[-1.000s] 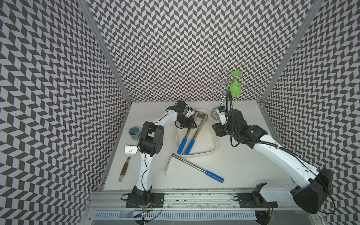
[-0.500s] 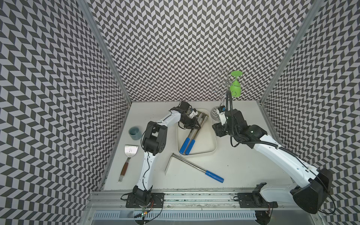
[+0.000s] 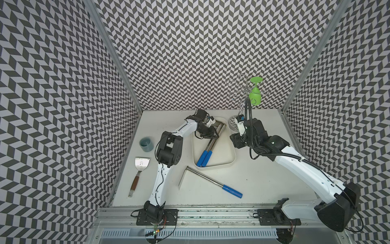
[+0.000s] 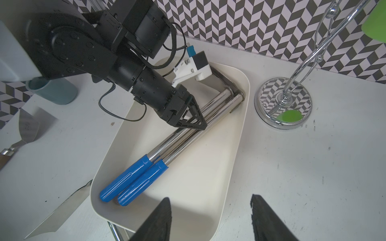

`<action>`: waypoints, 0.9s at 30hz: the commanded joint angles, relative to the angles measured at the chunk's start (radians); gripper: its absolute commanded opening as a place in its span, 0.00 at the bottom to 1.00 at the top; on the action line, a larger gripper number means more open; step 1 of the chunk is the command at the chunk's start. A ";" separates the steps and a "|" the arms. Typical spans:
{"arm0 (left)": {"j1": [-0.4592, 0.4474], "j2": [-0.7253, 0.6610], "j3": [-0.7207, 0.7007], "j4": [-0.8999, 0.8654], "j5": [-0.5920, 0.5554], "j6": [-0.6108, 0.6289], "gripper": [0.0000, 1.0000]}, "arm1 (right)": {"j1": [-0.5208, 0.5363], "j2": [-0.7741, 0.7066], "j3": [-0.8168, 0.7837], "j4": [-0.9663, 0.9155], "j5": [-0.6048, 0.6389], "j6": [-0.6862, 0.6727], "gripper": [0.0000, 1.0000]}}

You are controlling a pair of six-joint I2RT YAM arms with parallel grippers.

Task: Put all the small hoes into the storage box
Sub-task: Place the hoe in the storage box.

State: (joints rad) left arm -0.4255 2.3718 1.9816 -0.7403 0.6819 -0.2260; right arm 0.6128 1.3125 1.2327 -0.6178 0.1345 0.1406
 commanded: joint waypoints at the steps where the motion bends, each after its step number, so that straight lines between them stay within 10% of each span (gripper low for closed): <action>1: -0.001 -0.043 0.005 0.004 -0.026 0.024 0.42 | 0.002 0.001 -0.004 0.041 -0.005 0.006 0.61; 27: -0.007 0.040 0.038 -0.023 -0.104 0.025 0.12 | 0.002 0.010 -0.003 0.040 -0.006 0.005 0.61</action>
State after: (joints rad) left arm -0.4252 2.3699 1.9999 -0.7441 0.6224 -0.2173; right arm 0.6128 1.3148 1.2331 -0.6170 0.1337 0.1406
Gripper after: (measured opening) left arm 0.246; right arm 0.613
